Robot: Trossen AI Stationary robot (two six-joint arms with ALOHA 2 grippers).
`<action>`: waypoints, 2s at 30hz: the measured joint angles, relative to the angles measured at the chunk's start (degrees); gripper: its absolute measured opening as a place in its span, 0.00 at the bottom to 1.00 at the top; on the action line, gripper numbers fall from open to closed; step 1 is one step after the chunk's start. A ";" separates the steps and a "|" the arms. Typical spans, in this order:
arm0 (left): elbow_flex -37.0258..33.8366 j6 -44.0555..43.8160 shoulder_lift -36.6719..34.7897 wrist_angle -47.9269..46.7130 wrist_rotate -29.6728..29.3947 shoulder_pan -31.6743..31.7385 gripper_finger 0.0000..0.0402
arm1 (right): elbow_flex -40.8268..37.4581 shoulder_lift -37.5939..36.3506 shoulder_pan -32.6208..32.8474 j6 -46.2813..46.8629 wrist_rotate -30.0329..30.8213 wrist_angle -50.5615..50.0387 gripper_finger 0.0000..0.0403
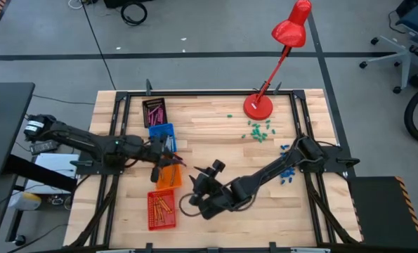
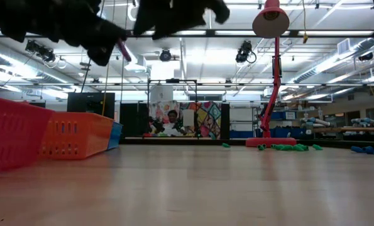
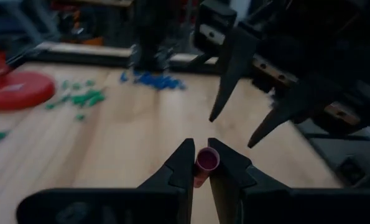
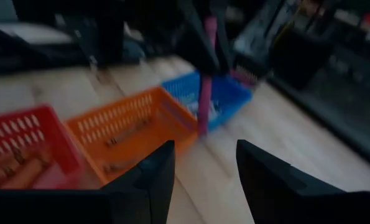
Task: Sort crayons
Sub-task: Put the pink crayon into the black bin
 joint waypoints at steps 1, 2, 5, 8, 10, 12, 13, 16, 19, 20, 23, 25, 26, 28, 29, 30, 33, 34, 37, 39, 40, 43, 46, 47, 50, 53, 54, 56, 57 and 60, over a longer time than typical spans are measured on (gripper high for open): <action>0.02 -0.22 -0.89 -1.98 -0.70 0.71 0.11 | 0.00 0.00 -0.61 1.95 -1.33 -2.28 0.43; 0.02 -0.29 -1.76 -4.07 -1.77 1.44 0.11 | 0.00 0.00 -1.20 3.95 -2.86 -4.63 0.43; 0.00 -0.48 -4.00 -10.16 -5.39 4.06 0.11 | -0.15 0.00 -2.96 10.45 -7.30 -11.28 0.43; 0.02 -0.81 -5.43 -15.47 -8.19 7.04 0.11 | -2.41 0.00 -4.04 15.34 -9.65 -13.08 0.43; 0.00 -0.89 -5.59 -18.49 -10.27 9.19 0.11 | -4.60 0.00 -4.25 16.94 -9.72 -12.11 0.43; 0.00 -0.89 -5.55 -21.46 -12.28 11.48 0.11 | -7.53 0.00 -4.25 18.08 -9.72 -9.11 0.43; 0.00 -0.92 -5.49 -22.18 -12.97 12.63 0.11 | -9.10 0.01 -4.18 18.65 -9.74 -7.51 0.43; 0.00 -1.94 -5.42 -23.45 -13.87 16.15 0.11 | -12.68 0.15 -3.85 18.18 -9.00 -3.63 0.43; 0.00 -2.88 -5.42 -23.66 -13.89 19.16 0.11 | -14.35 0.15 -3.81 16.77 -7.77 -3.56 0.43; 0.00 -3.03 -5.42 -23.79 -13.91 19.96 0.11 | -14.60 0.15 -3.81 15.91 -7.60 -3.58 0.43; 0.00 -3.68 -5.42 -23.09 -14.38 22.72 0.11 | -14.87 0.15 -3.88 13.86 -6.29 -3.05 0.43; 0.00 -3.89 -5.42 -22.82 -15.45 24.90 0.11 | -15.37 0.15 -4.11 12.87 -5.74 -2.59 0.43; 0.00 -3.91 -5.42 -22.99 -16.36 26.03 0.11 | -15.53 0.15 -4.30 11.92 -5.53 -2.22 0.43; 0.00 -3.93 -5.42 -23.08 -16.79 28.67 0.11 | -15.56 0.15 -4.78 8.16 -4.75 -1.46 0.43; 0.00 -3.93 -5.42 -23.22 -16.82 30.03 0.11 | -15.56 0.15 -5.14 5.61 -4.72 -1.25 0.43; 0.00 -3.93 -5.42 -23.42 -16.82 31.29 0.11 | -15.56 0.15 -5.49 3.36 -4.78 -1.02 0.43; 0.00 -3.91 -5.42 -25.28 -16.83 35.18 0.11 | -15.58 0.15 -6.61 -1.24 -6.00 1.09 0.43; 0.00 -3.91 -5.42 -26.16 -16.82 36.45 0.11 | -15.58 0.15 -7.05 -2.35 -6.88 1.70 0.43; 0.00 -4.43 -5.42 -28.37 -16.82 40.56 0.11 | -15.58 0.15 -8.31 -8.14 -9.57 3.50 0.43; 0.00 -5.00 -5.42 -29.09 -16.34 43.56 0.11 | -15.58 0.15 -9.26 -14.13 -10.48 4.48 0.43; 0.00 -5.26 -5.42 -29.28 -15.45 45.16 0.11 | -15.58 0.15 -9.81 -16.94 -11.01 5.13 0.43; 0.00 -6.55 -5.37 -30.53 -10.41 49.77 0.11 | -15.58 0.15 -11.66 -20.49 -13.12 6.53 0.43; 0.00 -6.88 -5.14 -31.91 -7.19 53.71 0.11 | -15.58 0.15 -13.65 -21.53 -16.42 6.15 0.43; 0.00 -7.09 -4.69 -32.19 -6.59 54.64 0.11 | -15.71 0.15 -14.20 -21.66 -17.40 6.30 0.43; 0.00 -7.71 -2.62 -33.39 -5.35 56.45 0.11 | -16.72 0.15 -15.43 -23.04 -19.46 7.02 0.43; 0.00 -7.76 0.46 -33.55 -5.14 57.14 0.11 | -17.41 0.15 -16.20 -24.66 -20.44 8.85 0.43; 0.02 -7.78 1.45 -33.65 -5.13 57.18 0.11 | -17.52 0.15 -16.35 -25.14 -20.69 9.22 0.43; 0.73 -7.80 3.58 -34.89 -4.07 57.14 0.11 | -17.57 0.15 -16.40 -26.50 -20.84 9.79 0.43; 1.40 -7.77 4.50 -35.33 -3.97 57.12 0.11 | -17.57 0.15 -16.36 -27.25 -20.85 10.64 0.43; 3.96 -7.08 7.05 -37.75 -3.61 57.14 0.12 | -17.57 0.15 -16.30 -29.70 -21.38 13.04 0.43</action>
